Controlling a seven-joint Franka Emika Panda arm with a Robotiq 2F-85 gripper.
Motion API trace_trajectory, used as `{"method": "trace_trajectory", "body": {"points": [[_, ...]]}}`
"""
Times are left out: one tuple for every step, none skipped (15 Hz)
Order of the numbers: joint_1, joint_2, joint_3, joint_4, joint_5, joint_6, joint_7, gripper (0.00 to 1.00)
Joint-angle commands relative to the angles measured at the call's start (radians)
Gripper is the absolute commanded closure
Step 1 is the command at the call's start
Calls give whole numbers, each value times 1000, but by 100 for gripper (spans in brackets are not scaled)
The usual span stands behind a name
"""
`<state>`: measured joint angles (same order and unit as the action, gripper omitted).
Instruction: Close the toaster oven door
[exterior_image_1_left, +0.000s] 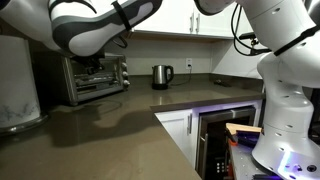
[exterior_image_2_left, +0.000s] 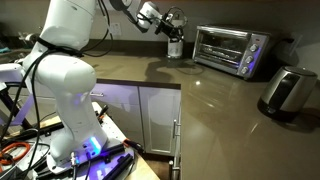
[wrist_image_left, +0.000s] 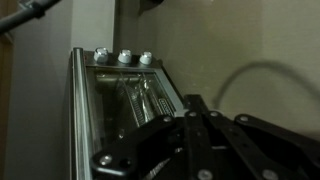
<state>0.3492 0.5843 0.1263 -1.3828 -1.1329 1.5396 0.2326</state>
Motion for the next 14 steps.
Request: {"method": "trace_trajectory", "body": {"points": [[-7, -78, 14, -94, 62, -50, 20, 100], [-7, -90, 17, -109, 79, -62, 28, 100], [-8, -102, 19, -123, 96, -72, 33, 100], [-9, -114, 22, -138, 113, -82, 42, 100], [-9, -125, 22, -151, 127, -92, 49, 100], [-9, -137, 25, -166, 141, -102, 60, 100], [-8, -145, 27, -176, 157, -115, 68, 100], [-7, -156, 30, -191, 171, -125, 79, 100], [-7, -166, 32, -204, 183, -134, 89, 100], [-7, -176, 35, -217, 201, -143, 98, 100], [-6, -185, 38, -230, 215, -157, 108, 100], [-7, -196, 41, -244, 232, -165, 116, 100], [-8, -207, 43, -257, 252, -176, 125, 100], [-9, -218, 47, -269, 270, -185, 135, 100]]}}
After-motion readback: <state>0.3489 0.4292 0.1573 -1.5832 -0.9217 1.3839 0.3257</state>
